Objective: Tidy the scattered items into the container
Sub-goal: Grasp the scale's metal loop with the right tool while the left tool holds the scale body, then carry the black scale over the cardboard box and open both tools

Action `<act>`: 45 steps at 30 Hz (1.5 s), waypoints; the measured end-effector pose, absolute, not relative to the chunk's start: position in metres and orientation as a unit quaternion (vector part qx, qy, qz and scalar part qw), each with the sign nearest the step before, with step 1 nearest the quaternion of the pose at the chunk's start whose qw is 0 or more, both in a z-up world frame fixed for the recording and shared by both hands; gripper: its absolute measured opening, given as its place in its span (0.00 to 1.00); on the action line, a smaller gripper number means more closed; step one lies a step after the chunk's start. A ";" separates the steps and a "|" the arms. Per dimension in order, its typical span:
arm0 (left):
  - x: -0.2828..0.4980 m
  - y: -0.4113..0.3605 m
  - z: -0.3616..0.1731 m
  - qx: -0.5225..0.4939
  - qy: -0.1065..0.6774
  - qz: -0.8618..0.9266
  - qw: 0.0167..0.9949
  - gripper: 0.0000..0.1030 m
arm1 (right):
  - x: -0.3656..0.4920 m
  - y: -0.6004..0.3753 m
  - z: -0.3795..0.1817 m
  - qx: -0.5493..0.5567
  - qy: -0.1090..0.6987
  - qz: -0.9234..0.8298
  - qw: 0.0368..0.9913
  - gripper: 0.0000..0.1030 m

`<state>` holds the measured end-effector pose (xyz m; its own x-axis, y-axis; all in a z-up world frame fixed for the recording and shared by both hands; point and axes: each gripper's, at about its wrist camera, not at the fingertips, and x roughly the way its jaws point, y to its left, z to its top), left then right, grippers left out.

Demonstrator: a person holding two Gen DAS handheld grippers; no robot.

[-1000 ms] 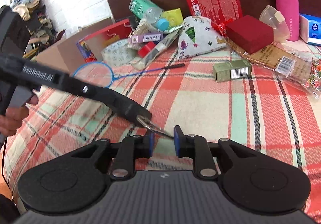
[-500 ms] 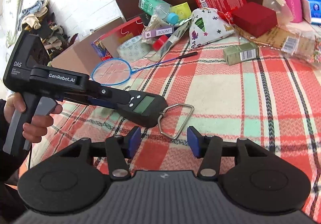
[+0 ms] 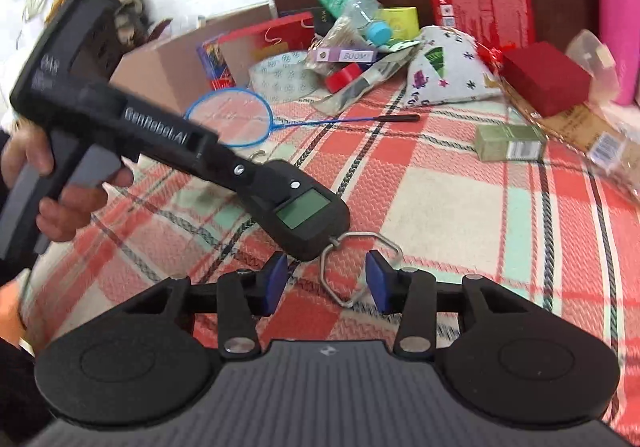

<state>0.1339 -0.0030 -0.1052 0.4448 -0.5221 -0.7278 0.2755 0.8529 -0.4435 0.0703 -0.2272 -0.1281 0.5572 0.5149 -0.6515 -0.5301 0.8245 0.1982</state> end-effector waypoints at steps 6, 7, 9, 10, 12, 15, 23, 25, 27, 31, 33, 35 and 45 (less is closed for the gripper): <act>0.133 -0.008 -0.102 -0.114 0.467 -0.227 0.847 0.51 | 0.074 -0.212 -0.133 -0.030 0.355 0.287 0.889 0.39; 0.131 -0.008 -0.102 -0.113 0.466 -0.227 0.848 0.51 | 0.072 -0.212 -0.132 -0.029 0.354 0.286 0.890 0.39; 0.126 -0.009 -0.099 -0.109 0.463 -0.225 0.850 0.51 | 0.069 -0.212 -0.130 -0.027 0.354 0.285 0.890 0.38; 0.123 -0.010 -0.098 -0.107 0.462 -0.224 0.852 0.51 | 0.067 -0.212 -0.129 -0.025 0.354 0.286 0.890 0.38; 0.118 -0.008 -0.094 -0.109 0.459 -0.221 0.853 0.51 | 0.065 -0.212 -0.127 -0.022 0.355 0.289 0.889 0.38; 0.110 -0.001 -0.083 -0.120 0.446 -0.218 0.860 0.51 | 0.061 -0.209 -0.117 -0.026 0.346 0.294 0.890 0.38; 0.086 0.044 -0.030 -0.139 0.379 -0.183 0.897 0.51 | 0.063 -0.177 -0.067 -0.064 0.288 0.336 0.894 0.38; 0.080 0.061 -0.017 -0.144 0.359 -0.168 0.907 0.51 | 0.068 -0.162 -0.053 -0.073 0.271 0.353 0.892 0.38; 0.075 0.082 -0.005 -0.150 0.342 -0.149 0.915 0.51 | 0.075 -0.145 -0.040 -0.082 0.255 0.372 0.889 0.38; 0.073 0.126 0.025 -0.158 0.314 -0.107 0.930 0.51 | 0.095 -0.102 -0.014 -0.097 0.230 0.413 0.876 0.38; 0.074 0.150 0.041 -0.162 0.299 -0.087 0.936 0.51 | 0.107 -0.079 0.000 -0.102 0.219 0.432 0.869 0.38; 0.080 0.173 0.056 -0.165 0.285 -0.069 0.942 0.51 | 0.117 -0.055 0.014 -0.107 0.207 0.449 0.863 0.38; 0.155 0.286 0.083 -0.187 0.268 -0.012 0.945 0.51 | 0.200 0.060 0.039 -0.106 0.188 0.489 0.845 0.39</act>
<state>0.1551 0.2859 0.0830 0.8563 -0.1232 -0.5016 -0.0773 0.9296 -0.3604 0.1995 0.0598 0.0394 0.4514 0.7865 -0.4215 -0.8664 0.4993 0.0036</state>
